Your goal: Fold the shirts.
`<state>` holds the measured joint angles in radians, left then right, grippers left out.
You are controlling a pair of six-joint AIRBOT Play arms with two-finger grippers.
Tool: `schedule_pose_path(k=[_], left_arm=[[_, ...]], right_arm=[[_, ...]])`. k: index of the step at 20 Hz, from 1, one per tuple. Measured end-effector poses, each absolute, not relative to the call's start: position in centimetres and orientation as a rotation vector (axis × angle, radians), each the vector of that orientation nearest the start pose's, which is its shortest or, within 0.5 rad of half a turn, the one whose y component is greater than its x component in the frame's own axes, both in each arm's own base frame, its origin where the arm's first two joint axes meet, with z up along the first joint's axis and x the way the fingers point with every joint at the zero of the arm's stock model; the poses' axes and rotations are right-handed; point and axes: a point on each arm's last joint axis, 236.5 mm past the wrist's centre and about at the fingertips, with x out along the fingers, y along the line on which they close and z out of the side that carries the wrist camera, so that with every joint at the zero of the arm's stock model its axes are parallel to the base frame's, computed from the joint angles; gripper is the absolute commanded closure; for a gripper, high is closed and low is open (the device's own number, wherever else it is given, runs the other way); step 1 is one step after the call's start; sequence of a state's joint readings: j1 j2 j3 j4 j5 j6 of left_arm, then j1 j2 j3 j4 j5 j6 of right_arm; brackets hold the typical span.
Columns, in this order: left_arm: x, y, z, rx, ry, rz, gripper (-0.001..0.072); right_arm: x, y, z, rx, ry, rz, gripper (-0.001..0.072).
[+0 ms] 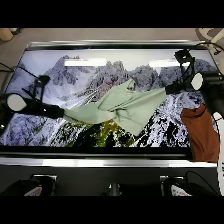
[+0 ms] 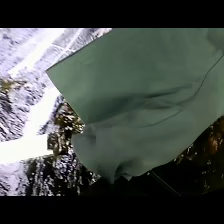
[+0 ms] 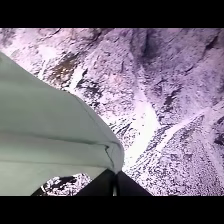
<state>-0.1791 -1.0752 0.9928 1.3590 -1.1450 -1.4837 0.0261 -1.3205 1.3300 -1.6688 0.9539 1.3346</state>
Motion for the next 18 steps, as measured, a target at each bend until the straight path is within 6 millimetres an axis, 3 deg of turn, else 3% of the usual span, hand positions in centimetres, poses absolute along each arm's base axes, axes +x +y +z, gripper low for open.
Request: schedule_pose_path(k=[3,4,5,6,9,15,18], left_arm=[[30.1,-13.6,-0.3,0.001,1.283,-0.38,0.068],[29.6,-14.5,-0.8,0.002,1.286,-0.394,0.068],[29.4,-15.1,-1.1,0.005,1.283,-0.403,0.068],[29.2,-15.6,-1.2,0.005,1.279,-0.411,0.068],[29.2,-16.6,-1.3,0.001,1.261,-0.423,0.068],[29.4,-17.1,-1.3,-0.005,1.245,-0.429,0.068],[29.4,-17.2,-1.2,-0.005,1.243,-0.43,0.068]], right_arm=[[46.2,-1.2,5.2,-0.328,1.061,0.083,0.0211],[45.8,-1.0,4.3,-0.333,1.101,0.105,0.013],[45.4,-0.5,3.7,-0.33,1.133,0.137,0.0128],[44.7,0.4,3.2,-0.313,1.165,0.181,0.0081],[41.0,3.9,1.2,-0.256,1.299,0.343,0.0028],[32.6,8.8,-5.6,-0.107,1.537,0.54,0.0017],[30.5,11.7,-7.7,0.049,1.555,0.591,0.0019]])
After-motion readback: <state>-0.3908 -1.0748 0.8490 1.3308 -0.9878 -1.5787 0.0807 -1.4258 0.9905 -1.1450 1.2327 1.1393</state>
